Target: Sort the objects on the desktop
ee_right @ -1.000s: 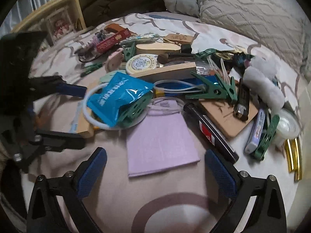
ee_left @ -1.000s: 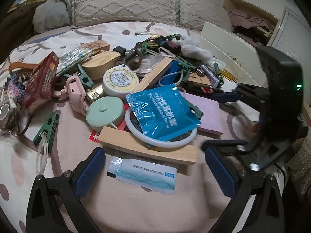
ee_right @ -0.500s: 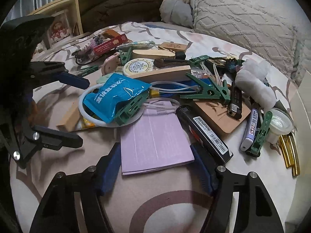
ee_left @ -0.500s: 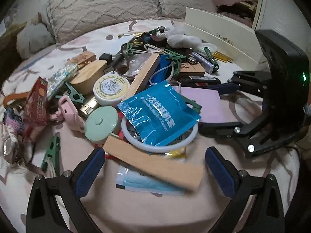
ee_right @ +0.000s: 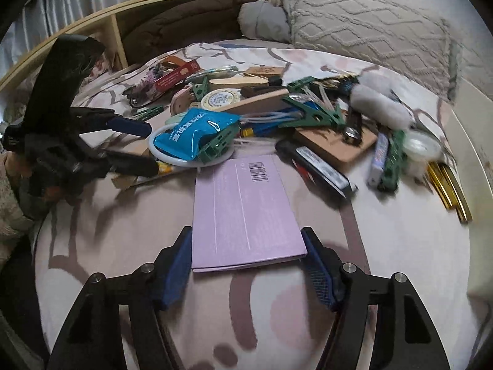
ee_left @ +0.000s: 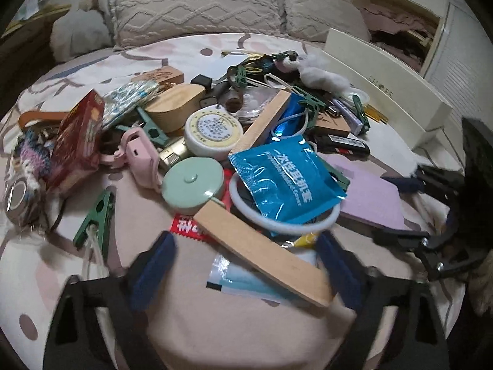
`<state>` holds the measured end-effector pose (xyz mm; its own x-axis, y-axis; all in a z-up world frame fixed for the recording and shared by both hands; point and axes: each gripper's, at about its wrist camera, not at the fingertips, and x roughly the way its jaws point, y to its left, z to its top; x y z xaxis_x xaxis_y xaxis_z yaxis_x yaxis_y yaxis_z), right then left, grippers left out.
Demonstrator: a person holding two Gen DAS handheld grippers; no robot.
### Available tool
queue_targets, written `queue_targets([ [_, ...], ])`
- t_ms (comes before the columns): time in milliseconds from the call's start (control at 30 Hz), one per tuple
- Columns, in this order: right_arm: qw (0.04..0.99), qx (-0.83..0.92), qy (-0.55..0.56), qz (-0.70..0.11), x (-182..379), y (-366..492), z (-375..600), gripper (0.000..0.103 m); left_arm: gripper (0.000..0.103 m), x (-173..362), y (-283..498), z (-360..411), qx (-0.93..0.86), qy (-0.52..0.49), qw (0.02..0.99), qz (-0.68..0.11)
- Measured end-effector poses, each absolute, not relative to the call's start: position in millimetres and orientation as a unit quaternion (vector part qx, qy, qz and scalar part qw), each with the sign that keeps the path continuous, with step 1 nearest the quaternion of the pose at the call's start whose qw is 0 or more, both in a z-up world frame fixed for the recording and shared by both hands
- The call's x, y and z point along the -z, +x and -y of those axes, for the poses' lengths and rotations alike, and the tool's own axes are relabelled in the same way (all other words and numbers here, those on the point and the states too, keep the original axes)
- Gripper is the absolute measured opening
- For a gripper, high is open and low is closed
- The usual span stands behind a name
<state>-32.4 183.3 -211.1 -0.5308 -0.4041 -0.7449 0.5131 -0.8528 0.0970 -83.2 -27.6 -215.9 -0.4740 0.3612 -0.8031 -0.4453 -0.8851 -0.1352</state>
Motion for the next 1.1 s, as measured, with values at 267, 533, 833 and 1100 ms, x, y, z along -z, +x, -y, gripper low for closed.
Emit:
queue_targets([
  [267, 0.221, 0.886, 0.400, -0.076, 210.4, -3.9, -193.1, 0.069, 0.058, 213.0, -69.6, 18.3, -0.864, -0.455, 0.211, -0.049],
  [533, 0.188, 0.902, 0.386, -0.044, 209.8, 21.1, -215.4, 0.069, 0.030, 209.6, -64.9, 31.2, -0.870, -0.461, 0.177, 0.005],
  [833, 0.177, 0.910, 0.374, -0.033, 212.0, 51.3, -232.2, 0.069, 0.026, 210.9, -56.6, 31.7, -0.878, -0.458, 0.142, 0.005],
  [1100, 0.160, 0.917, 0.365, -0.022, 211.5, 58.3, -242.2, 0.069, 0.026, 213.9, -35.8, 43.4, -0.879, -0.463, 0.108, 0.030],
])
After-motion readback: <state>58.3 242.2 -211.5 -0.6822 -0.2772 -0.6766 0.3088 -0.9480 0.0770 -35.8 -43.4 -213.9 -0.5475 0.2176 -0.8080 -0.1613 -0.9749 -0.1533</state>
